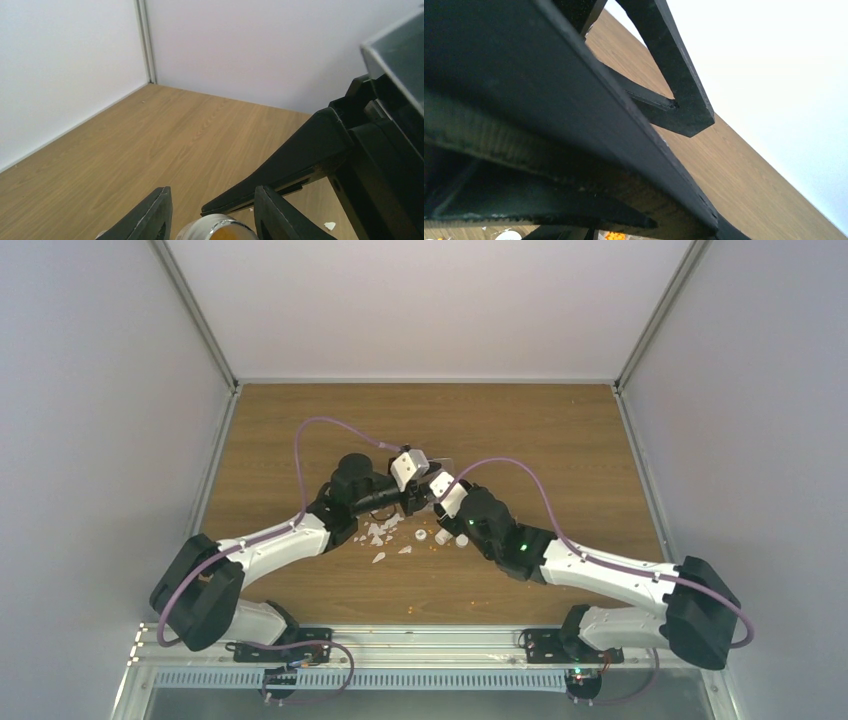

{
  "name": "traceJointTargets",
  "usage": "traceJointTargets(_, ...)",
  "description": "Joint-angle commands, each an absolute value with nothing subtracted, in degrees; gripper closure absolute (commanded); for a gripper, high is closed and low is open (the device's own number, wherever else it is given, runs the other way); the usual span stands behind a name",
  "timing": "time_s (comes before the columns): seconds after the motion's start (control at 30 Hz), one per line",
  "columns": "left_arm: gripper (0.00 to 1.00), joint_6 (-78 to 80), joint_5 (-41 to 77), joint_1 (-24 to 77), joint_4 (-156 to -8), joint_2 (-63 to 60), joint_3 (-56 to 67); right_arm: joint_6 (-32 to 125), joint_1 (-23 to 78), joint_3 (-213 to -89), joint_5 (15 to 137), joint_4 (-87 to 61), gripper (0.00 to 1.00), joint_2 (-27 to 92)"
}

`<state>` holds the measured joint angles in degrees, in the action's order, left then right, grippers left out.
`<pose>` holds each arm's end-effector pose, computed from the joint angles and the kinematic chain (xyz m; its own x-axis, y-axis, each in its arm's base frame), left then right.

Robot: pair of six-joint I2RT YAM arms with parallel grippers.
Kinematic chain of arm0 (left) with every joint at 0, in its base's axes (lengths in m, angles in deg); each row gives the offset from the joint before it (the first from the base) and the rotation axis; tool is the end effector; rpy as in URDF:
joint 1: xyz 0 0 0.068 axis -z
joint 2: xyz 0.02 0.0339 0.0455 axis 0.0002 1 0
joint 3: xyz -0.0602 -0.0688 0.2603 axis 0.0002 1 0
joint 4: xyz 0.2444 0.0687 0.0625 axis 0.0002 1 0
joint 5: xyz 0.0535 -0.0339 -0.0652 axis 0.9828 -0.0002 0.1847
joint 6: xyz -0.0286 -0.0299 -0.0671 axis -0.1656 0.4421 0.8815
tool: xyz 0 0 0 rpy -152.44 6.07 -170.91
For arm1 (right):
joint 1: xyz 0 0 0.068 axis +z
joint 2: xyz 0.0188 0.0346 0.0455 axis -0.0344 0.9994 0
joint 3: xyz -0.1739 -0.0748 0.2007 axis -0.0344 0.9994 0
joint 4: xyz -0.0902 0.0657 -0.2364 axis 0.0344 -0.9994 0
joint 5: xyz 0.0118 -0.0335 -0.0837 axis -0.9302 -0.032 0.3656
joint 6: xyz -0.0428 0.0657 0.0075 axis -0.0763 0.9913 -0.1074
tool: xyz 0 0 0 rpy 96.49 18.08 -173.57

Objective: Sort the pills into containers
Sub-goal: Pour the pill into the pill container.

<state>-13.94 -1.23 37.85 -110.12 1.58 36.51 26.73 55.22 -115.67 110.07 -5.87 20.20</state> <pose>0.2420 -0.2277 0.2568 -0.0397 0.1061 -0.9936 0.9104 0.4136 0.0078 0.1838 0.2292 0.2478 -0.0781 -0.4930 -0.8665 -0.5569 0.7425 -0.3722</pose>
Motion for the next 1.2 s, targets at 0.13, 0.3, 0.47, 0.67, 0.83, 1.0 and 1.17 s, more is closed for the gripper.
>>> traceJointTargets(0.13, 0.05, -13.91, 6.68, 38.13, -112.31, 2.12, 36.38, 28.46, 56.07, -118.39, 103.87, -5.50, 0.17, 15.88)
traceJointTargets(0.3, 0.19, -14.33, 6.67, 38.13, -112.55, 1.94, 36.57, 29.80, 56.04, -119.32, 100.15, -7.21, 0.17, 13.14)
traceJointTargets(0.47, 0.29, -14.10, 6.33, 38.13, -112.18, 1.94, 36.41, 30.42, 55.94, -119.14, 100.55, -7.29, 0.17, 11.56)
traceJointTargets(0.67, 0.36, -13.63, 6.31, 38.13, -113.00, 0.98, 36.97, 31.05, 55.94, -119.10, 101.04, -7.10, 0.17, 11.13)
traceJointTargets(0.83, 0.52, -13.45, 6.67, 38.13, -113.91, 0.71, 37.46, 31.67, 55.86, -118.59, 101.07, -6.68, 0.16, 10.24)
traceJointTargets(1.0, 0.59, -13.29, 7.08, 38.18, -114.60, 0.86, 37.41, 32.56, 55.50, -118.33, 101.10, -6.55, 0.10, 10.18)
traceJointTargets(1.17, 0.67, -13.19, 7.42, 38.13, -116.16, 0.82, 37.82, 34.01, 54.56, -118.27, 98.44, -7.26, 0.00, 9.70)
